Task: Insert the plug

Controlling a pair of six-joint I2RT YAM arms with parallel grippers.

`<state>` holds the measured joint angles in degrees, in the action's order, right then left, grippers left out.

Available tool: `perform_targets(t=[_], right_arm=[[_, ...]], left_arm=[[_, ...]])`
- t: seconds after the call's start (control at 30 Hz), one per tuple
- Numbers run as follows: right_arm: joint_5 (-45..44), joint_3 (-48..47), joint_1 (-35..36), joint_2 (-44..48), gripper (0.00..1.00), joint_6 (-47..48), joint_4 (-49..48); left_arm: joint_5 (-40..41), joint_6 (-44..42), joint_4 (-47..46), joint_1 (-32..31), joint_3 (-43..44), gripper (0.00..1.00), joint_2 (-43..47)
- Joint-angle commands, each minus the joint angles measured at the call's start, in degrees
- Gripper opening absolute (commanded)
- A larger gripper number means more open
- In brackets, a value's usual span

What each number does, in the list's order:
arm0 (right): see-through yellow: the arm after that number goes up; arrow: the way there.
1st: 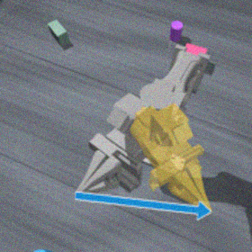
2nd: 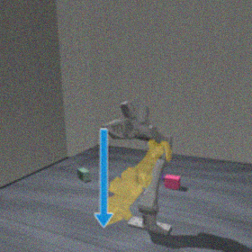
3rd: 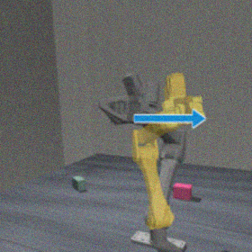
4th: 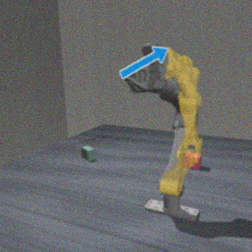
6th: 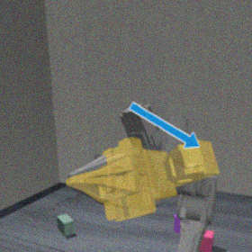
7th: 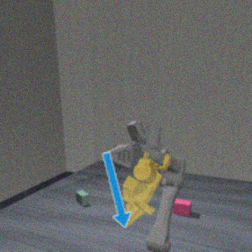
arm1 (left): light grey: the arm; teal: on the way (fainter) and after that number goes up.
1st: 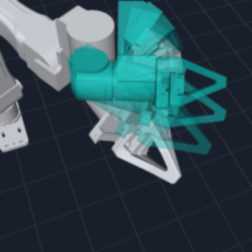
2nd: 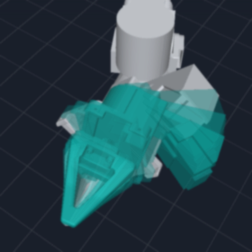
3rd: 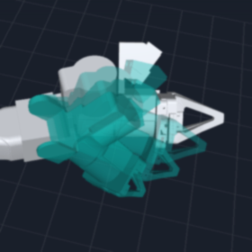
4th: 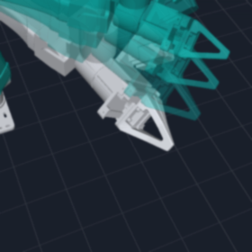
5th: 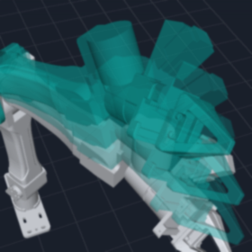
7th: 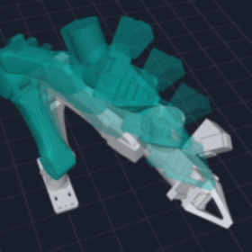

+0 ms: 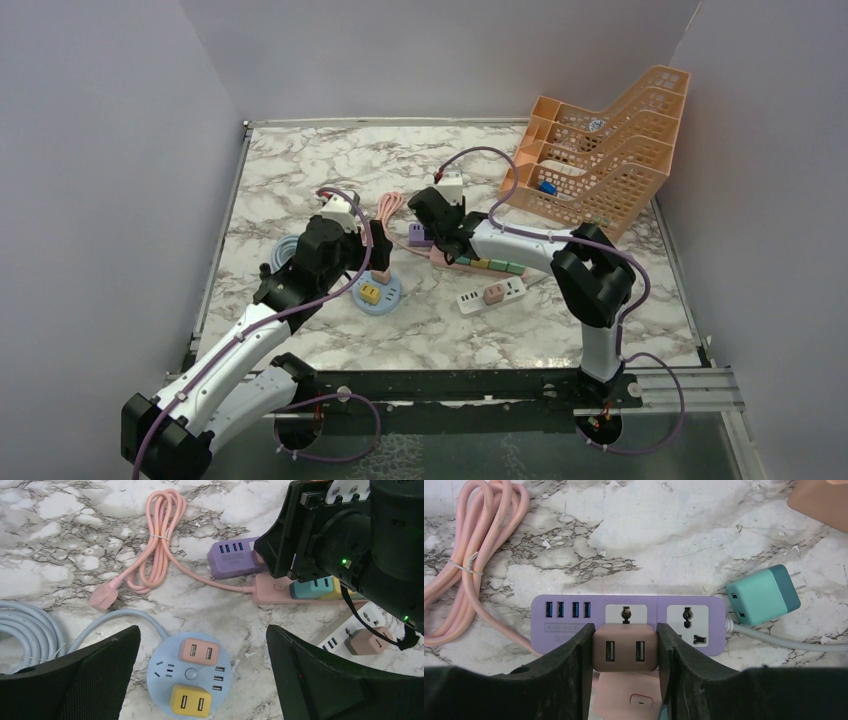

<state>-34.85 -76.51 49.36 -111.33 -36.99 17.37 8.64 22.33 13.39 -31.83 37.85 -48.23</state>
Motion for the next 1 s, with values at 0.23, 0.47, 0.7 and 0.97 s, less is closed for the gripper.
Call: perform_targets(t=[0.23, 0.47, 0.7, 0.97], right_arm=[[-0.37, 3.52, 1.86, -11.67, 0.10, 1.62, 8.24], [0.34, 5.21, 2.49, -10.11, 0.10, 0.59, 6.69], [4.17, 2.75, 0.59, 1.38, 0.45, -1.77, 6.28], [4.60, -2.49, -6.22, 9.46, 0.62, -2.39, 9.73]], left_arm=[[3.51, -0.79, -0.56, 0.41, 2.35, 0.99, 0.59], [5.56, -1.05, -0.13, 0.45, 2.75, 0.99, 1.65], [5.21, -1.57, 0.41, 0.46, 3.67, 0.99, 1.64], [4.42, -1.78, 0.32, 0.54, 5.18, 0.99, -0.11]])
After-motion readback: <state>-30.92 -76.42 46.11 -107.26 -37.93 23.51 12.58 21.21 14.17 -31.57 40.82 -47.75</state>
